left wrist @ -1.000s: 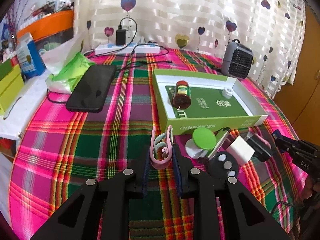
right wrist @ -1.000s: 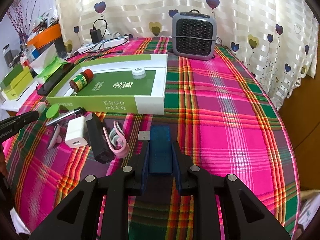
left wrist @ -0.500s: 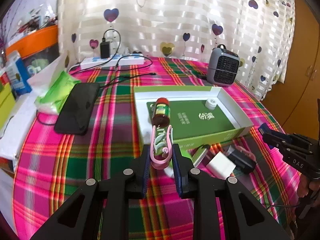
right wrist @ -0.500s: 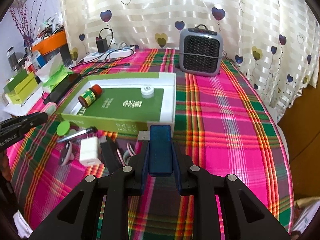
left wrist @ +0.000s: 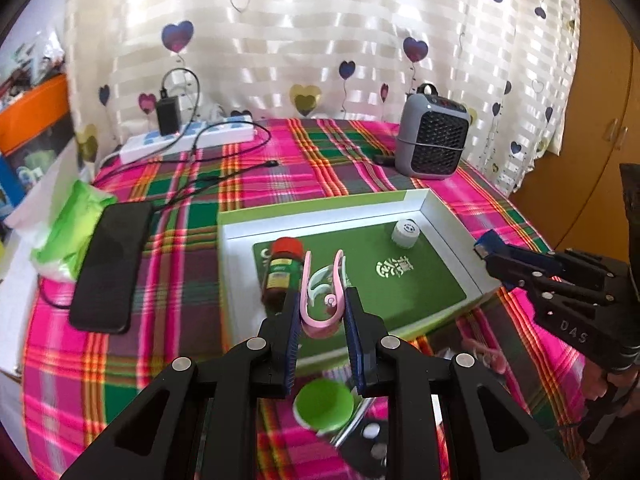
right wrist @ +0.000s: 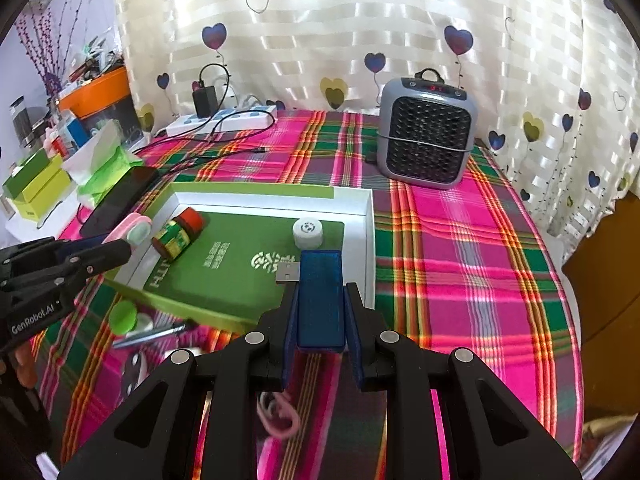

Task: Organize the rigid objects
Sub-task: 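Carry the pink clip and blue USB stick into the green box with both tools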

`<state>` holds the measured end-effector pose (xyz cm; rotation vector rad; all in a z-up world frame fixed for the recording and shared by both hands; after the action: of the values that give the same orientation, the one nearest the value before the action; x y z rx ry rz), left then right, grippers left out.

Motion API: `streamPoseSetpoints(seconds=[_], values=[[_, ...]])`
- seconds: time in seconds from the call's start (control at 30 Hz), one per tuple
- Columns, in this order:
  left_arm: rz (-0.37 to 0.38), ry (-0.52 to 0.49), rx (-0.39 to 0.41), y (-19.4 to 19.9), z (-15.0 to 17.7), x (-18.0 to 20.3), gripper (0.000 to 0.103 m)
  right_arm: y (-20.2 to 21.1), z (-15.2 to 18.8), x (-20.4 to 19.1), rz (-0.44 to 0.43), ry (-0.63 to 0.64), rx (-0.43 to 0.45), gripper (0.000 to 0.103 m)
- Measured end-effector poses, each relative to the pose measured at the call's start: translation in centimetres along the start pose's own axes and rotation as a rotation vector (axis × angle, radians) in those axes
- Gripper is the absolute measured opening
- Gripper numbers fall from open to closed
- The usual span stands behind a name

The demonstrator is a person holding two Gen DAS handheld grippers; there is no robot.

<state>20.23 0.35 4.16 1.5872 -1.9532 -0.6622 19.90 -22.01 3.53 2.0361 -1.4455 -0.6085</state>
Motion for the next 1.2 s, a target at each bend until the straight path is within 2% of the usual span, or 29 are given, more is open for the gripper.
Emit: streamPoseSetpoints(seconds=[0.27,0.53,1.2], values=[[0.008,-0.007,-0.045,-3.4,-0.7,0.8,0.020,-3.8,-0.8,1.0,-0.004,-0.040,-0.065,0.023],[-0.011,-0.034,-0.087,-6.1,-1.2,1.4,0.020,-5.6,-1.1,0.8,-0.021,-0.036,-0.091,0.023],[-0.028,-0.030,-0.147,-8.3,-0.6,1.6,0.020,-7.1,-1.2,0.4,0.003,0.001,-0.097,0.023]])
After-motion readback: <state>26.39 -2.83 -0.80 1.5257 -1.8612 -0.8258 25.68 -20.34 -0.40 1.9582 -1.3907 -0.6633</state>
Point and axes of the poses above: each gripper's, at about its wrist camera, not at the fingertips, and y roughly against the way its jaws point, x to its right, z to its underside, the point moved 2 cm from there along -y, roughly the way its jaws point, and after that the axes turned 3 degrees about x, right-handed, at the moved point
